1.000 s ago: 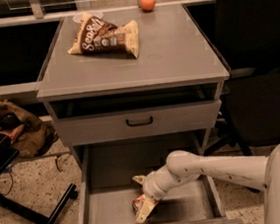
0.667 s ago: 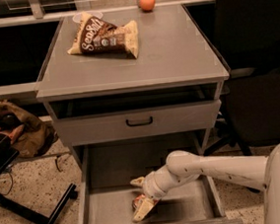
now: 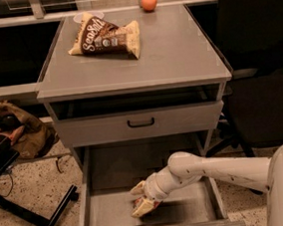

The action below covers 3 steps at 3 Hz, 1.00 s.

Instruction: Pick coke can from middle drawer and place on counter

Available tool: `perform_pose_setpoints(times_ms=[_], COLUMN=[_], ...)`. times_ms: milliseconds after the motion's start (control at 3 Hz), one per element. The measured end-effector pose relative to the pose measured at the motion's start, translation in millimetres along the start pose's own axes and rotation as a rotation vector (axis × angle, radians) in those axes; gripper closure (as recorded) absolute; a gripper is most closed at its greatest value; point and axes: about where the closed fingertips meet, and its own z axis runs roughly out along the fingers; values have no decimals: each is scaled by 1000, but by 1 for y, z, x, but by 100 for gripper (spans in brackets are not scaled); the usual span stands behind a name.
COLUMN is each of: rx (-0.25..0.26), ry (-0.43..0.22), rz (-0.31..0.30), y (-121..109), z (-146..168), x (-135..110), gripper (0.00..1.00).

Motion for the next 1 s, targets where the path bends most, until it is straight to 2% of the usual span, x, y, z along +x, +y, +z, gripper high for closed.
perform_pose_setpoints(times_ms=[333,667,1000], rx=[-19,-65,-112], ry=[1,20,29], rz=[-29,-73,-104], y=[0,-2,0], z=[-1,-4,-2], x=[-8,-17,-17], gripper=[14,0,0])
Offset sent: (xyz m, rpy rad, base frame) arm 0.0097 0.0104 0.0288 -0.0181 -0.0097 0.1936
